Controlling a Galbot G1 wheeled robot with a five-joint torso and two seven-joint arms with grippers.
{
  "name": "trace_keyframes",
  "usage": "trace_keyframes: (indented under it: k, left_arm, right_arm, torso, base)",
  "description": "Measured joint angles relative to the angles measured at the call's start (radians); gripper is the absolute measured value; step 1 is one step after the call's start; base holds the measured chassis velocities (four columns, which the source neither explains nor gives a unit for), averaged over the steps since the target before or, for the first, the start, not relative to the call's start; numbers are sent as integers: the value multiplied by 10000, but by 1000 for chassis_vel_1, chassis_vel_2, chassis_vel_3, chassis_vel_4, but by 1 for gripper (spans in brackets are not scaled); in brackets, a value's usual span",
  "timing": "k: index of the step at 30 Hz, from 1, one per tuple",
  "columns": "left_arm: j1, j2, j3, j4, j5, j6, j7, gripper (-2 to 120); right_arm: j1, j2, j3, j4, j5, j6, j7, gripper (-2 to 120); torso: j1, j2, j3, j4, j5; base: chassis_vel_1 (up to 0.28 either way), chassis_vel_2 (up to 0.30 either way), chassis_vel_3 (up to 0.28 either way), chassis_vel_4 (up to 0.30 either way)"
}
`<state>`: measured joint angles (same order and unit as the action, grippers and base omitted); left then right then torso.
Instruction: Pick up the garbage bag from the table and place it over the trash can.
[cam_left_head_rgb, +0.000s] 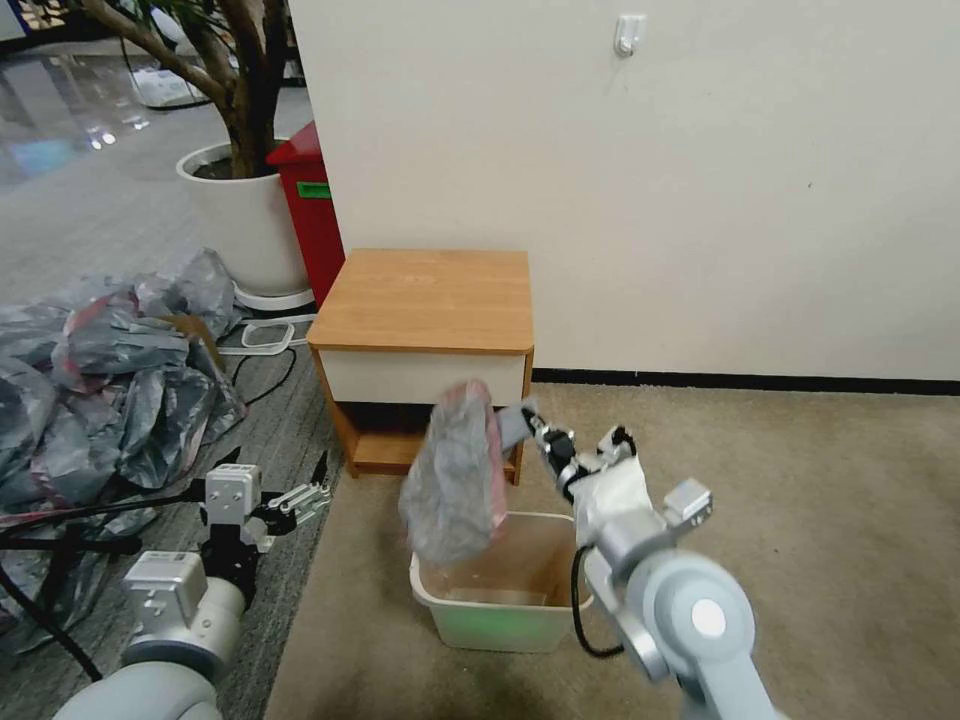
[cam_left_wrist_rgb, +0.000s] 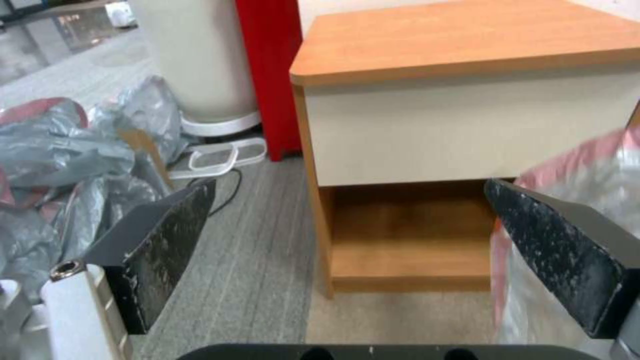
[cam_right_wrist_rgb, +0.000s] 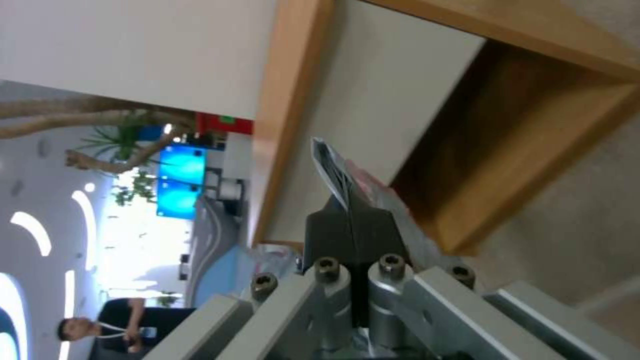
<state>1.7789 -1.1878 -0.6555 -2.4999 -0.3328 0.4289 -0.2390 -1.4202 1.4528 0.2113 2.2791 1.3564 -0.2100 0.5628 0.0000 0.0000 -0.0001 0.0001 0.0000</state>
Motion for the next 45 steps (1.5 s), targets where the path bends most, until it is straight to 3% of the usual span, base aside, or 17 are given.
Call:
trace_keyframes:
  k: [16,24,25,31,35,38,40,45]
  left_arm:
    - [-66,30,38,0,-1,-8,-1,100]
    - [-170,34,121,-1,-2,-18,0,100]
    - [-176,34,130,0,-2,-19,0,100]
    - [-184,36,137,0,-2,-26,0,100]
    - [-215,62,245,0,-5,-27,5,100]
    - [-242,75,313,0,-7,-27,9,100]
    - [-257,78,416,0,-13,-21,20,100]
    - [-277,79,601,0,-15,1,104,100]
  right_arm:
    - [-1302,-896,-120,131,-1069,-546,511,0]
    - [-1560,-918,-241,-155,-1397,-697,779,2]
    - [-1592,-909,-254,-179,-1431,-708,843,9]
    - [-1726,-900,-280,-170,-1500,-713,912,24]
    - [-1913,-889,-305,15,-1702,-711,983,45]
    - [-2006,-898,-302,128,-1834,-702,1004,52]
    - [-2106,-911,-281,293,-1993,-686,1011,66]
    - [-2208,-914,-281,566,-2270,-672,1013,81]
  torso:
    - [0,0,0,-1,1]
    - [0,0,1,-1,0]
    - [0,0,1,-1,0]
    - [0,0,1,-1,0]
    - [0,0,1,-1,0]
    - [0,0,1,-1,0]
    - [0,0,1,-1,0]
    - [0,0,1,-1,0]
  base:
    - [0,0,0,0]
    - [0,0,0,0]
    - [0,0,0,0]
    - [0,0,0,0]
    - [0,0,0,0]
    - [0,0,0,0]
    - [0,0,0,0]
    - [0,0,0,0]
